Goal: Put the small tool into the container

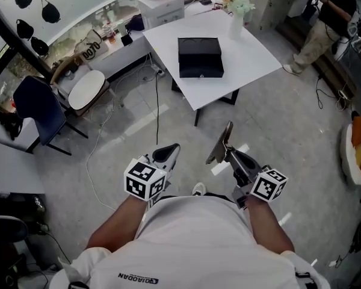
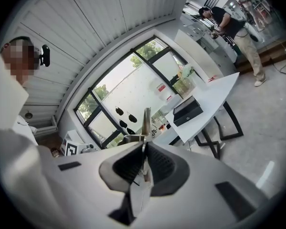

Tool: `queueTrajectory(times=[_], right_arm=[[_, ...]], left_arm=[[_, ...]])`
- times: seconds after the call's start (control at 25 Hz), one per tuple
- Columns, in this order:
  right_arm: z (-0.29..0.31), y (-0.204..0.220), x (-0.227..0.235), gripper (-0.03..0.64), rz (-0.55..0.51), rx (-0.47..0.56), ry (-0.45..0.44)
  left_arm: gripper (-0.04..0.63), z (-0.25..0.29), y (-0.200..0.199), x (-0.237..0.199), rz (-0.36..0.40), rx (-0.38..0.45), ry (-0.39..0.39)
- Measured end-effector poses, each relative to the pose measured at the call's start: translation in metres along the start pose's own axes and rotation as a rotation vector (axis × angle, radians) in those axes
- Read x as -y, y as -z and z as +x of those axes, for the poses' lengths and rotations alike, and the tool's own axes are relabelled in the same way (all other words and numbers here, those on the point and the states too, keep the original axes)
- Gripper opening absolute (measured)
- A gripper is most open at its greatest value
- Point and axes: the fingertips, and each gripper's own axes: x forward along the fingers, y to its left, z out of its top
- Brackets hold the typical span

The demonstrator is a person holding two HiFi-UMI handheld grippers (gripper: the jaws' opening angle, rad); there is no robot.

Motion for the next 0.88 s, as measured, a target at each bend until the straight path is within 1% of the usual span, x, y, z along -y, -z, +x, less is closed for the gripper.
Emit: queueTrajectory(times=[0.2, 0.32, 0.52, 0.76, 0.88], right_arm=[[0.004, -0.014, 0.017, 0.034, -0.005, -0.016, -0.04], [0.003, -0.02, 0.027, 0.034, -0.011, -0.025, -0.055], [-0.005, -0.032, 0.041, 0.034, -0.005, -0.014, -0.051], [-0.009, -0.033, 0.049, 0.034, 0.012, -0.017, -0.048], [-0.006, -0.028, 0.049, 0.034, 0.017, -0.026, -0.048]], left_arm=[[0.009, 0.019, -0.005, -0.002, -0.017, 0.003, -0.04], [0.009, 0.03, -0.013, 0.002, -0.018, 0.012, -0.052], [0.009, 0.039, -0.015, 0.012, -0.002, -0.007, -0.054], [0.009, 0.039, -0.008, 0.013, -0.046, -0.026, -0.059], [0.009, 0.04, -0.004, 0.011, -0.053, -0.034, -0.054]])
